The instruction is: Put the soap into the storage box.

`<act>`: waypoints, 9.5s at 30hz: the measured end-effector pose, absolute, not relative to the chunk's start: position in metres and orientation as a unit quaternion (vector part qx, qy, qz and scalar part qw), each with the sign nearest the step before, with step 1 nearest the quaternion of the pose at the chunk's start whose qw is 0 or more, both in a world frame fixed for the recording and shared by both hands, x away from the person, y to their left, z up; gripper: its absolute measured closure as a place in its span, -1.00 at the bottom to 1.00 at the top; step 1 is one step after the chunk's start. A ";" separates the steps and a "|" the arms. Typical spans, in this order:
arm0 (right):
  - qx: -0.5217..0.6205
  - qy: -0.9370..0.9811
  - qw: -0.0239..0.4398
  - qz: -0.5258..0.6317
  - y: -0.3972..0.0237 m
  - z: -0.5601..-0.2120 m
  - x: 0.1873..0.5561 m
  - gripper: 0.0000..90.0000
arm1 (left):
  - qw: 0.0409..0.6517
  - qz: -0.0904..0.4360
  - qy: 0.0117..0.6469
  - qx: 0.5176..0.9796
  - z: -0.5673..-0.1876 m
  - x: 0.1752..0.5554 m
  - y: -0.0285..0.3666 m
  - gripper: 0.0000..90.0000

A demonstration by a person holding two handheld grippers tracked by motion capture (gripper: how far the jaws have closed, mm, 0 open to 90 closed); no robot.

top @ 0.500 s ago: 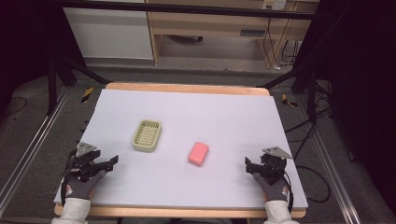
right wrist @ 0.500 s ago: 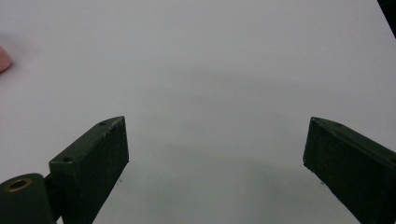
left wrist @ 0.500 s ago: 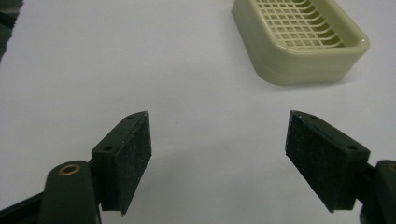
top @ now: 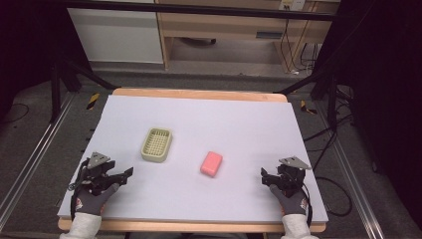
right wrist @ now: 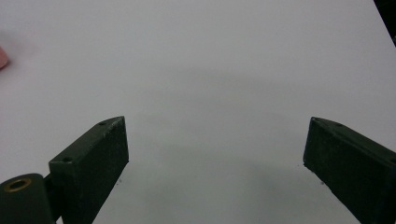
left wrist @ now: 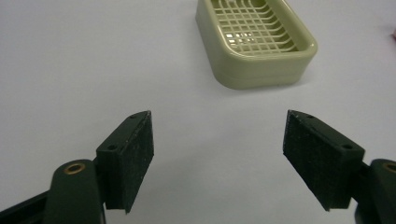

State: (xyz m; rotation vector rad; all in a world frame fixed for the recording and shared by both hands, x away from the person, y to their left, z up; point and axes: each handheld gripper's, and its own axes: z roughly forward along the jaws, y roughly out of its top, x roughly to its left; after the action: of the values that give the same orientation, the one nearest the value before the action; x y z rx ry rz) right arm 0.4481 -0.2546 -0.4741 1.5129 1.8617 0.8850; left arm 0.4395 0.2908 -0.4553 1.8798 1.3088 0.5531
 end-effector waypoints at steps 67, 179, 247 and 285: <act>0.569 0.695 0.295 0.326 -0.251 -0.473 0.447 -0.86 | 0.386 0.196 0.427 0.794 -0.433 0.444 0.203 -0.50; 0.571 0.695 0.288 0.329 -0.252 -0.472 0.448 -0.85 | 0.355 0.157 0.362 0.848 -0.417 0.505 0.061 -0.61; 0.571 0.698 0.281 0.328 -0.250 -0.473 0.449 -0.84 | 0.293 0.098 0.366 0.878 -0.457 0.519 0.028 -0.25; 0.569 0.700 0.278 0.328 -0.250 -0.473 0.449 -0.84 | 0.255 0.099 0.341 0.900 -0.461 0.529 0.019 -0.17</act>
State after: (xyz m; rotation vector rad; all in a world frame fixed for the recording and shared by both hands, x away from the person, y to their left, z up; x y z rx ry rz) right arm 0.4493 -0.2504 -0.4733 1.5279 1.8796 0.8807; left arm 0.5292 0.0188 -0.4607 2.4431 0.9248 0.2681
